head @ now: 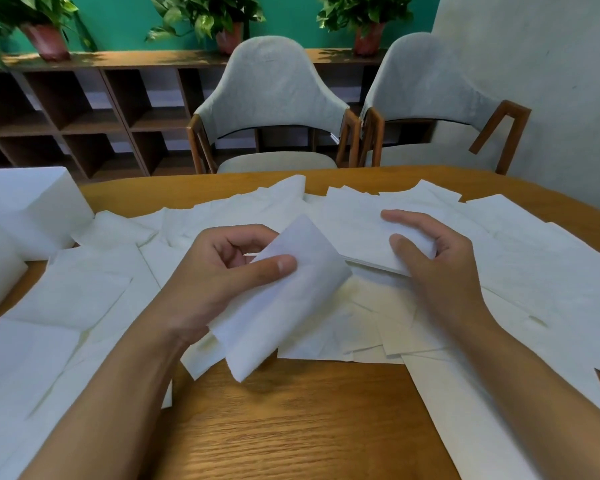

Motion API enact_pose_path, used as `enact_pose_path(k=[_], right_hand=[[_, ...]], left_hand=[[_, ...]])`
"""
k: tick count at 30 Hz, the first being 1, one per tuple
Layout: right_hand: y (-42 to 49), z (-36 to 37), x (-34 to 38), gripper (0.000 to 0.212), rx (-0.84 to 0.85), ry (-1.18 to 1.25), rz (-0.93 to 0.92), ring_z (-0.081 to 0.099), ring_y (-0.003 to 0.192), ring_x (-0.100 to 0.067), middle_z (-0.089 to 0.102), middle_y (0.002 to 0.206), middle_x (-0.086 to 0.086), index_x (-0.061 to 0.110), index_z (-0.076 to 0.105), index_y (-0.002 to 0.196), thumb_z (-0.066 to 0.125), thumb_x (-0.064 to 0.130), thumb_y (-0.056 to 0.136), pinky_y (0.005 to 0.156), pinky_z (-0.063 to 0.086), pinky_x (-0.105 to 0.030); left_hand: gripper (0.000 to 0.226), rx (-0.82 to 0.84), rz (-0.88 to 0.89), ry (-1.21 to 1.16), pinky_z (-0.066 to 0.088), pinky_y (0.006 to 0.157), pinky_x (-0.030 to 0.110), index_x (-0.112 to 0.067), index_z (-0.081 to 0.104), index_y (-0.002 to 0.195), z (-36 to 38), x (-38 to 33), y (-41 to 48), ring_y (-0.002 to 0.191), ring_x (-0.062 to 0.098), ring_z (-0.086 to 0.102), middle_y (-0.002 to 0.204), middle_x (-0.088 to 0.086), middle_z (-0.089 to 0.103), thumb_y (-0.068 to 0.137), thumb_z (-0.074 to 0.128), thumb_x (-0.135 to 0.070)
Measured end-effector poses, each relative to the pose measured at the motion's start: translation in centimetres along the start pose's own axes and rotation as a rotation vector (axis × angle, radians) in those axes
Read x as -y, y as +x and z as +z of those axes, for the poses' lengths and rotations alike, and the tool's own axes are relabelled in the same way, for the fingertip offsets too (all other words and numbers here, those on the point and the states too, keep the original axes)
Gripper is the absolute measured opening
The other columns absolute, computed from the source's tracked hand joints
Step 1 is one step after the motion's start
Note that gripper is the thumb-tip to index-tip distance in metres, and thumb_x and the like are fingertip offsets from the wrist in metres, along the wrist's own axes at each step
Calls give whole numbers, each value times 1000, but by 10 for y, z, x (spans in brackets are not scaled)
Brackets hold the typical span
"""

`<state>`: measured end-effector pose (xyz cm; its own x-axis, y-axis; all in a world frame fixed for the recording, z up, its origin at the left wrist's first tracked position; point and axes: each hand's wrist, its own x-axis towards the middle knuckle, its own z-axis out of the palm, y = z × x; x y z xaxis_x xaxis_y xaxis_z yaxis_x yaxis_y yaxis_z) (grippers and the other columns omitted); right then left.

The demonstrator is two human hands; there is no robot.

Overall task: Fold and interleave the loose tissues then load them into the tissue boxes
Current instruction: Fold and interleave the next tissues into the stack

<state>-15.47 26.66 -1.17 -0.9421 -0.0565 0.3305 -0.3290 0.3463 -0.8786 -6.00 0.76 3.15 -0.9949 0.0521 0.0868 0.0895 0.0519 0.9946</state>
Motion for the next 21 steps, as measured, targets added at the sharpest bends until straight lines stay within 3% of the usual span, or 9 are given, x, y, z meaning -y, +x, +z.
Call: enact_pose_path(k=[6, 9, 12, 15, 18, 21], right_hand=[[-2, 0, 3, 26, 8, 8, 7, 49, 119, 11, 63, 126, 24, 33, 71, 119, 60, 19, 100, 102, 36, -8], [-2, 1, 3, 26, 18, 6, 8, 48, 115, 18, 62, 123, 29, 33, 71, 119, 60, 18, 100, 96, 35, 1], [-2, 1, 3, 26, 18, 10, 5, 47, 118, 15, 63, 123, 27, 31, 71, 119, 60, 17, 100, 95, 35, 3], [-2, 1, 3, 27, 17, 22, -2, 48, 116, 16, 63, 123, 26, 30, 71, 119, 60, 16, 100, 92, 34, 6], [-2, 0, 2, 27, 11, 23, 0, 49, 113, 20, 63, 121, 29, 31, 72, 118, 60, 15, 99, 91, 34, 6], [-2, 0, 2, 27, 4, 12, 5, 50, 116, 15, 64, 122, 28, 33, 72, 118, 60, 16, 99, 91, 34, 5]], left_hand=[[19, -204, -35, 267, 62, 75, 29, -25, 79, 106, -1, 20, 13, 89, 13, 76, 100, -7, 79, 87, 81, -25], [31, -216, 19, 371, 56, 71, 20, -34, 75, 113, -3, 27, 16, 73, 12, 67, 88, -3, 76, 83, 84, -32], [42, -184, 29, 399, 53, 71, 18, -42, 71, 119, 2, 31, 16, 69, 11, 65, 87, -3, 76, 82, 86, -30], [46, -211, 99, 514, 56, 74, 22, -40, 69, 123, 1, 32, 16, 76, 10, 68, 86, -9, 75, 83, 86, -26], [39, -368, 261, 763, 55, 74, 21, -35, 69, 123, -7, 27, 14, 82, 6, 67, 91, -16, 71, 88, 82, -24], [35, -501, 338, 813, 54, 76, 21, -24, 71, 124, -14, 26, 14, 85, 7, 67, 96, -9, 72, 90, 80, -21]])
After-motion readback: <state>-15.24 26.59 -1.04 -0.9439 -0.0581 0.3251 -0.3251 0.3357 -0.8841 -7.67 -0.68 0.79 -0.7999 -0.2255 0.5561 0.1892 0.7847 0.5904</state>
